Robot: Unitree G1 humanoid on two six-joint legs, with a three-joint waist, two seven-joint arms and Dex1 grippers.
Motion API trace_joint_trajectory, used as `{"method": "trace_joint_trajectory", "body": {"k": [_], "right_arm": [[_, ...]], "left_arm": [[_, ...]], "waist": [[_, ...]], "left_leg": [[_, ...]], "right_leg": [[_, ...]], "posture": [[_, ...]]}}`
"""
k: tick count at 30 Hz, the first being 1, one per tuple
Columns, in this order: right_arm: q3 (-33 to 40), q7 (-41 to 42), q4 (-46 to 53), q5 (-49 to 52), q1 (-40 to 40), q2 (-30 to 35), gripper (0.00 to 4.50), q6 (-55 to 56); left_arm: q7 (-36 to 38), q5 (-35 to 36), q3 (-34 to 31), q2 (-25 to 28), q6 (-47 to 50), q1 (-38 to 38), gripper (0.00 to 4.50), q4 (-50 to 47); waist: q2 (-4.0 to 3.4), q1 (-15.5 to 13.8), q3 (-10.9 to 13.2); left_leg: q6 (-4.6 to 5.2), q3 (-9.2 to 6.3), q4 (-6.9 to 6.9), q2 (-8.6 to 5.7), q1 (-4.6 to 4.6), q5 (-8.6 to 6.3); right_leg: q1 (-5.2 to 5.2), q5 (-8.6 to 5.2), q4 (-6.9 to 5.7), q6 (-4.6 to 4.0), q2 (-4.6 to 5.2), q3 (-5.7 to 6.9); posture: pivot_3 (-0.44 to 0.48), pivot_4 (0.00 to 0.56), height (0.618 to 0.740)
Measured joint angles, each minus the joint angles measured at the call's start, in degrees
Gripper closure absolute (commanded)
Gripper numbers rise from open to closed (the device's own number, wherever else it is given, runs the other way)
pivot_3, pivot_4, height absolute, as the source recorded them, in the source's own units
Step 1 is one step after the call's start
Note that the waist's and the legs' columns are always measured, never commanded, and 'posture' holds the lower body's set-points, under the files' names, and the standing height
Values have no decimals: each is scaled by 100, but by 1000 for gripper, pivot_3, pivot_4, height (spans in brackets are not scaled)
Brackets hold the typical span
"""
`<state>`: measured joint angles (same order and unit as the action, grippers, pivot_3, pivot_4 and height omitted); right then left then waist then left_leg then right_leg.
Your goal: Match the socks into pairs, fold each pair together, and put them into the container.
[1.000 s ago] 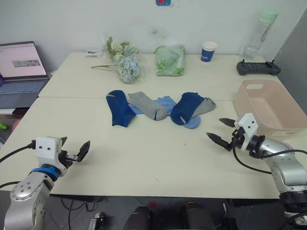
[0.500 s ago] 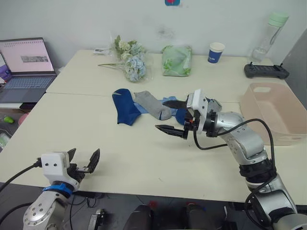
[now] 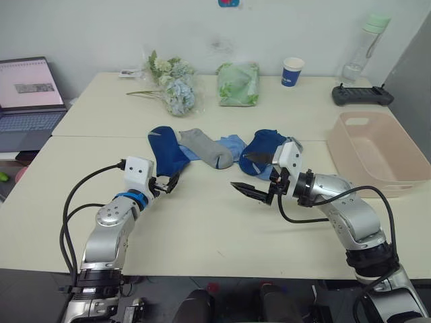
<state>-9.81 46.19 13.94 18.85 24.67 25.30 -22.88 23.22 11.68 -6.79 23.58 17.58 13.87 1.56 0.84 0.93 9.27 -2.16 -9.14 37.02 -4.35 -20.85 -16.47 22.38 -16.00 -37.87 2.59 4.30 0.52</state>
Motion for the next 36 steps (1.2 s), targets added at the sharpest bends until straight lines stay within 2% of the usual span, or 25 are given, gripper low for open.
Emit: {"method": "trace_joint_trajectory", "body": {"k": [3, 6, 18, 21, 24, 29, 32, 34, 36], "right_arm": [[25, -226, 269, -14, -144, 27, 62, -153], [141, -389, 438, -13, -212, 54, 0, -231], [187, -512, 579, 22, -297, 92, 0, -396], [182, -502, 578, 20, -262, 109, 0, -396], [202, -490, 569, 27, -255, 177, 0, -399], [329, -444, 517, 48, -251, 273, 0, -404], [414, -422, 399, 48, -240, 293, 0, -404], [451, -396, 290, 42, -206, 378, 0, -404], [543, -386, 212, 41, -188, 454, 0, -402]], "left_arm": [[77, -300, 369, -33, -35, 450, 13, 817], [73, -389, 421, -82, -61, 484, 593, 857], [29, -387, 401, -147, -192, 715, 4438, 1179], [80, -342, 356, -104, -55, 460, 4438, 787], [391, -99, 350, 135, 423, -151, 4438, -112], [1019, 806, 565, 387, 1755, -791, 4438, -1955], [1266, 1352, 967, 332, 2380, -747, 4438, -2635], [1336, 1517, 1293, 38, 2667, -386, 4438, -2530], [1407, 1587, 1595, -338, 2733, -71, 4007, -2181]], "waist": [[2, -19, 1], [2, -16, 1], [2, -12, 1], [2, 1, 1], [1, 40, 1], [0, 17, 2], [0, 3, 2], [-1, -18, 2], [0, -43, 2]], "left_leg": [[-6, -5, 1, 1, -2, 3], [-6, -8, 2, 0, -1, 3], [-12, -9, 2, 1, 0, 7], [-12, -10, 1, 3, 0, 7], [-12, -12, -1, 5, -2, 7], [-10, -15, 1, 2, -3, 7], [-10, -11, 2, 2, 0, 6], [-10, -10, 2, 1, -1, 7], [-10, -5, 3, 0, 0, 7]], "right_leg": [[1, 0, -6, 0, -1, 5], [-1, 0, -5, 0, 0, 4], [0, 0, -8, 0, 0, 4], [1, 0, -9, 0, 0, 0], [2, 0, -9, 0, 1, -8], [-6, 0, -8, 0, 3, -6], [-8, 0, -6, 0, 0, -6], [-9, 0, -8, 0, -15, 0], [-10, 0, -7, 0, -16, 2]], "posture": [[0, 150, 740], [0, 150, 740], [0, 150, 740], [0, 150, 740], [0, 150, 740], [0, 150, 740], [0, 150, 740], [0, 150, 740], [0, 150, 740]]}}
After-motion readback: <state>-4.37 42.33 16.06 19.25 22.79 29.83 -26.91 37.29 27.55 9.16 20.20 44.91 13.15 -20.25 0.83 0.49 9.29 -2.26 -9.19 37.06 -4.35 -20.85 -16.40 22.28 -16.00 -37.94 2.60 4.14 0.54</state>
